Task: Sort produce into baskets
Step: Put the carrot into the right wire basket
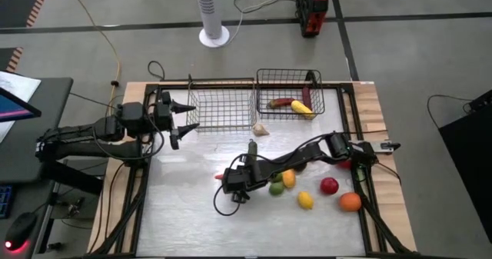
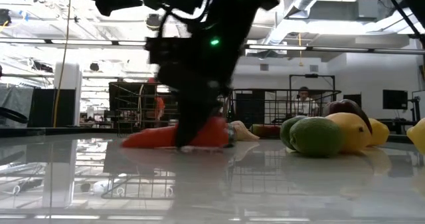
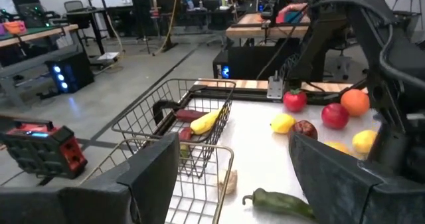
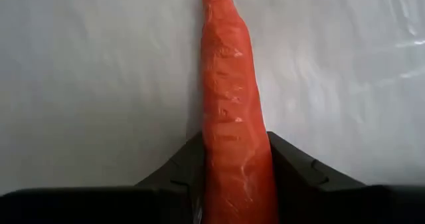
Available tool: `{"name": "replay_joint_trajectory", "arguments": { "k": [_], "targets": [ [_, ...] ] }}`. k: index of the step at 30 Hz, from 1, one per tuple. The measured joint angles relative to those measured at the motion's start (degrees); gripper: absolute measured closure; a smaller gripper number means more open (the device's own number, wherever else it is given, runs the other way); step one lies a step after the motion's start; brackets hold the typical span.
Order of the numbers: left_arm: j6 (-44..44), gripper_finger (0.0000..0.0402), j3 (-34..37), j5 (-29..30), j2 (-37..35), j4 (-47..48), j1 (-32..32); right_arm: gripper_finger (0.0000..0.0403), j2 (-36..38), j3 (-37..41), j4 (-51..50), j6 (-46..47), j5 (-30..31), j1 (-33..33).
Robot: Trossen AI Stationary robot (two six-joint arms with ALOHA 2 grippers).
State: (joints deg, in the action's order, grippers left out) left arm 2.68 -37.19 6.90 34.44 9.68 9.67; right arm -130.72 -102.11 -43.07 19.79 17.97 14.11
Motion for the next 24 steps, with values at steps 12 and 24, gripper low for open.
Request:
{"name": "replay_joint_trajectory", "arguments": {
  "k": [12,24],
  "targets": [
    [-0.3,0.0129,0.0,0.0,0.0,0.0,0.0,0.0219,19.8,0.1,-25.9,0.1,23.6,-3.1],
    [-0.3,0.0129,0.0,0.0,0.0,-0.1,0.0,0.0215,28.0,0.1,-34.4,-8.2,30.1,-21.1]
  ]
}}
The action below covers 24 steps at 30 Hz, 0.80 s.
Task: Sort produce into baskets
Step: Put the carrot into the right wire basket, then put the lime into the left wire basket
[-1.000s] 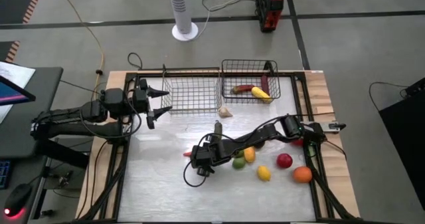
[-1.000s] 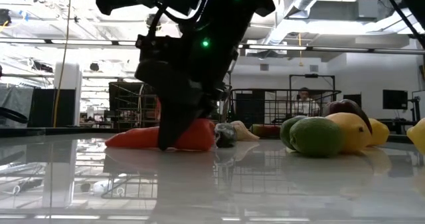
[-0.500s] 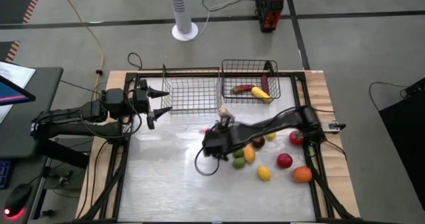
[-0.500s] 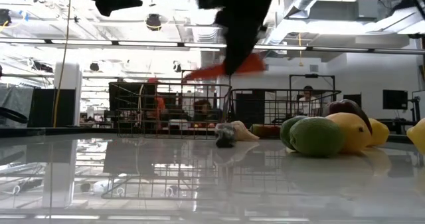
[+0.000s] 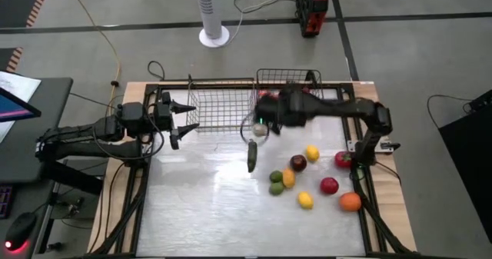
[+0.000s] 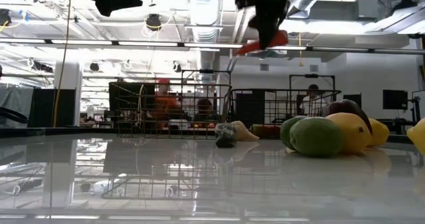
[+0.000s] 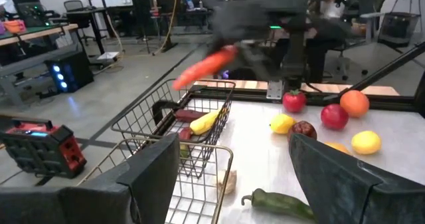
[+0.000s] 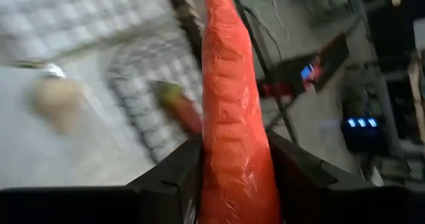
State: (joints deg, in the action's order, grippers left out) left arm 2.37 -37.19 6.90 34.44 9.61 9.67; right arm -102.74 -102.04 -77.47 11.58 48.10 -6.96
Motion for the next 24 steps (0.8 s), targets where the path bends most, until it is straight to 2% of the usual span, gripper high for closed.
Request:
{"name": "replay_joint_trajectory", "arguments": {
  "k": [3,7,12,16,22,24],
  "targets": [
    [0.0,0.0129,0.0,0.0,0.0,0.0,0.0,0.0190,-0.4,0.0,0.1,-1.9,-0.9,-5.8],
    [0.1,0.0129,0.0,0.0,0.0,0.5,0.0,0.0160,-0.7,0.2,0.0,-3.5,-5.9,-11.7],
    [0.1,0.0129,0.0,0.0,0.0,0.6,0.0,0.0144,-0.6,0.2,-0.3,-3.6,-10.7,-14.2],
    [0.1,0.0129,0.0,0.0,0.0,1.0,0.0,0.0143,-0.6,0.2,0.0,-2.6,-16.9,-10.5],
    [-0.2,0.0129,0.0,0.0,0.0,2.0,0.0,0.0143,-0.7,4.9,3.3,-0.6,-18.9,1.5],
    [-0.9,0.0129,0.0,0.0,0.0,2.6,0.0,0.0143,-0.5,8.1,3.3,1.0,-21.4,4.7]
  ]
}}
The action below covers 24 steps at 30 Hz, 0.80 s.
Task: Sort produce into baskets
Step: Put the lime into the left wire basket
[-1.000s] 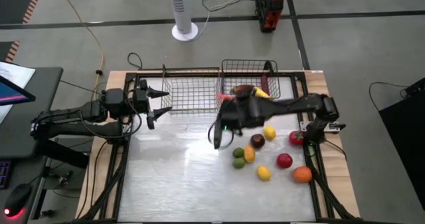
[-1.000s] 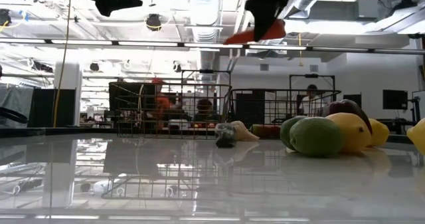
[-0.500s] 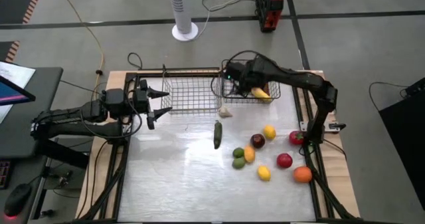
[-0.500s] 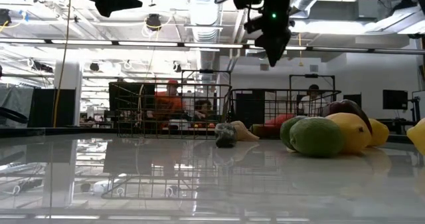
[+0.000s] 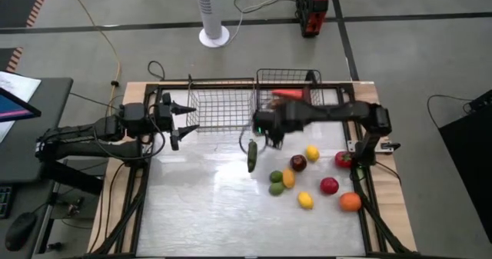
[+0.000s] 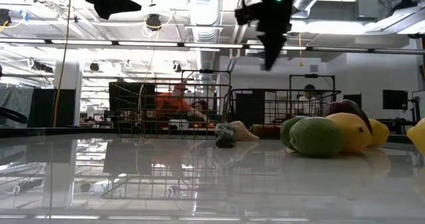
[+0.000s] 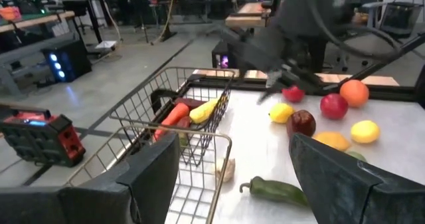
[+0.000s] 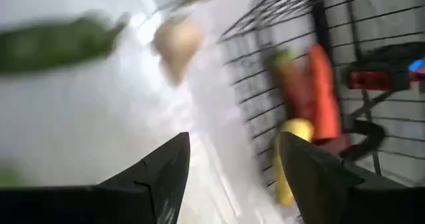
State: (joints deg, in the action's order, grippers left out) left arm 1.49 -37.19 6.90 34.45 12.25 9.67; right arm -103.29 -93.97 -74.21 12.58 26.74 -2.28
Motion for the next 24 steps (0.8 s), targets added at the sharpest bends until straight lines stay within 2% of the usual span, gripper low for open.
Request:
{"name": "replay_joint_trajectory", "arguments": {
  "k": [5,12,15,18,21,24],
  "targets": [
    [-1.0,0.0129,0.0,0.0,0.0,1.0,0.0,0.0143,1.1,8.2,0.1,6.2,-8.0,5.1],
    [-1.5,0.0129,0.0,0.0,0.0,0.9,0.0,0.0143,6.8,16.4,-2.0,15.6,-11.6,11.1],
    [-1.5,0.0129,0.0,0.0,0.0,0.9,0.0,0.0142,10.1,18.5,-5.3,20.3,-12.5,12.6],
    [-1.5,0.0129,0.0,0.0,0.0,0.9,0.0,0.0142,13.0,21.3,-4.3,23.2,-15.0,13.6],
    [-1.5,0.0129,0.0,0.0,0.0,0.9,0.0,0.0141,14.1,23.5,0.0,24.0,-17.5,15.0],
    [-1.1,0.0129,0.0,0.2,0.0,0.8,0.0,0.0141,13.4,24.1,11.7,21.9,-19.1,16.8]
  ]
}}
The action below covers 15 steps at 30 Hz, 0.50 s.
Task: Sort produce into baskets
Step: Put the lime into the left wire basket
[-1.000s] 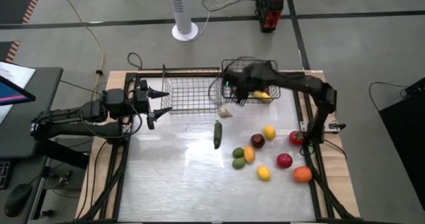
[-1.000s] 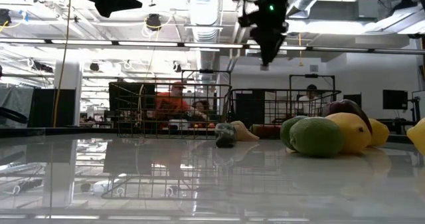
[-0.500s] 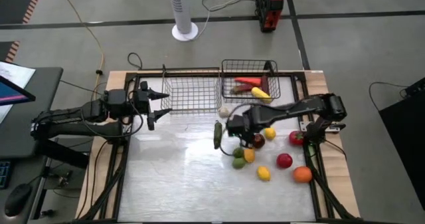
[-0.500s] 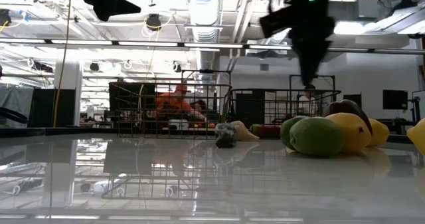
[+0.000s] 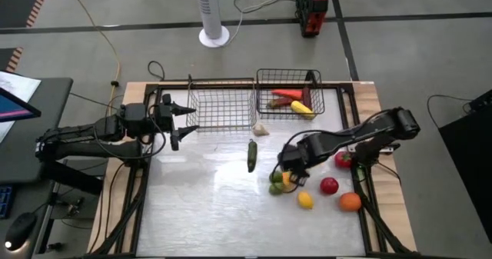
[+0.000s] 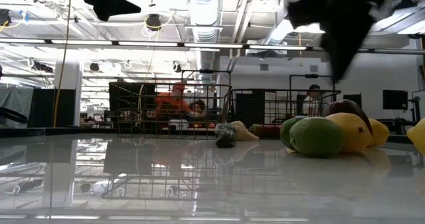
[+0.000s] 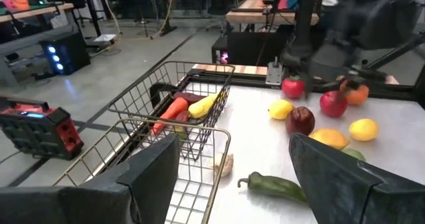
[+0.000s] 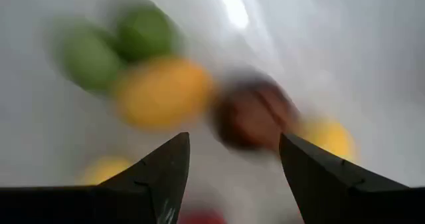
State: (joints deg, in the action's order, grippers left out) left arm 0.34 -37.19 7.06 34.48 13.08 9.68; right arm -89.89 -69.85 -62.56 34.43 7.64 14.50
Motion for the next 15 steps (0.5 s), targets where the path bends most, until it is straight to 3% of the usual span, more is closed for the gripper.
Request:
{"name": "replay_joint_trajectory", "arguments": {
  "k": [5,15],
  "targets": [
    [0.0,0.0129,0.0,1.3,0.0,-0.1,0.0,0.0141,-5.7,-2.5,12.1,-8.0,-0.2,3.7],
    [0.0,0.0129,0.0,1.3,0.0,-0.1,0.0,0.0141,-18.9,-9.2,11.8,-17.9,3.3,2.6]
  ]
}}
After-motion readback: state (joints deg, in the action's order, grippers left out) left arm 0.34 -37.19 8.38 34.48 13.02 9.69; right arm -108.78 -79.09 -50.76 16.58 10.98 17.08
